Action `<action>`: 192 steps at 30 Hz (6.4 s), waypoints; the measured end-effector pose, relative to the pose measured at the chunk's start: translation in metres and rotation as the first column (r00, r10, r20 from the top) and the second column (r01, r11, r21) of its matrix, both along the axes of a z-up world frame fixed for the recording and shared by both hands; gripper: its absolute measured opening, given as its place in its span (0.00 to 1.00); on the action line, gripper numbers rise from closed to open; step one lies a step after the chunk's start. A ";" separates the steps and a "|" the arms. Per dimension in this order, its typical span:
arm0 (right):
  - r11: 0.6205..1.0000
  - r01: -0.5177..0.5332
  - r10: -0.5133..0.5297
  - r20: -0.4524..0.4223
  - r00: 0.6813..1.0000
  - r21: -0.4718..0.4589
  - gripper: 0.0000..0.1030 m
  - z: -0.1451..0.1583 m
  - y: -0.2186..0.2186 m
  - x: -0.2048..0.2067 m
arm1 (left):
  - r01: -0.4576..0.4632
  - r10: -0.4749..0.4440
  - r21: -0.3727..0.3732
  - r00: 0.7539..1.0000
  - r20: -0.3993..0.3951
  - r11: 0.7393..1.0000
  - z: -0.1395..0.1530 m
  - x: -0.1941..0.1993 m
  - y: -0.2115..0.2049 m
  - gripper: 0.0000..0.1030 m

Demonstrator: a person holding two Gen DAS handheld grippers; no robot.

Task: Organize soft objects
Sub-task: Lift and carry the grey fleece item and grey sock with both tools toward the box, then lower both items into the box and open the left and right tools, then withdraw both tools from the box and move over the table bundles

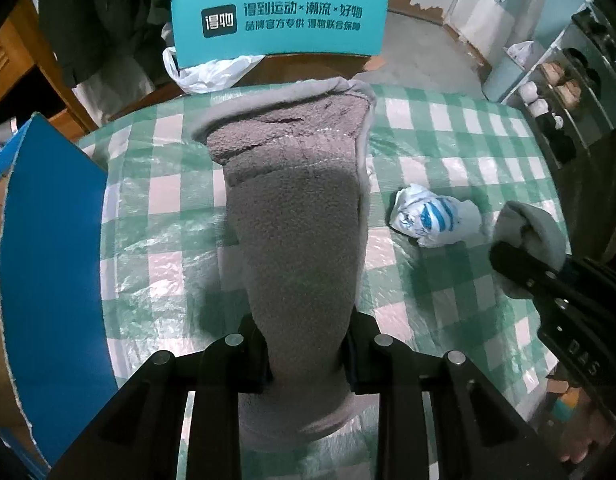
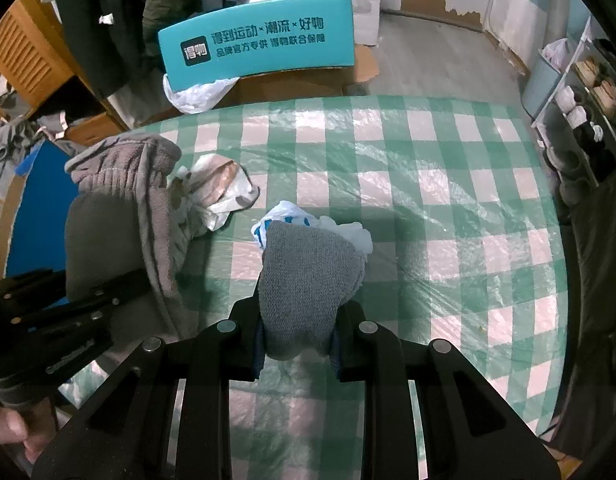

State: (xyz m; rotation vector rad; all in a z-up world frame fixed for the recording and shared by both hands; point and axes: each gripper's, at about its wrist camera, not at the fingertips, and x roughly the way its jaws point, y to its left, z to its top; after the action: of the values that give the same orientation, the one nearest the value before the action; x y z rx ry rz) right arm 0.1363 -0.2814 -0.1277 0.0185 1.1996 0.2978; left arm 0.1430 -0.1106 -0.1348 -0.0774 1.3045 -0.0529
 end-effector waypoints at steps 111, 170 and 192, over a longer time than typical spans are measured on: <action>0.894 -0.448 0.437 0.215 0.874 0.007 0.22 0.125 0.282 -0.084 | -0.308 0.213 0.217 0.904 0.372 0.926 0.130 -0.140 0.236 0.21; 0.912 -0.411 0.403 0.175 0.898 0.010 0.56 0.110 0.270 -0.068 | -0.262 0.164 0.266 0.925 0.342 0.928 0.116 -0.128 0.221 0.75; 0.942 -0.334 0.334 0.182 0.925 -0.034 0.57 0.105 0.202 -0.065 | -0.154 0.059 0.284 0.946 0.317 0.946 0.115 -0.112 0.161 0.84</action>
State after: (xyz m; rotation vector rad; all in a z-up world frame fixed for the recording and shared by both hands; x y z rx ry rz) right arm 0.0712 -0.0790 -0.0226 -0.2148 1.0134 0.5855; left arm 0.0314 0.0503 -0.0199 0.1213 0.9830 0.2249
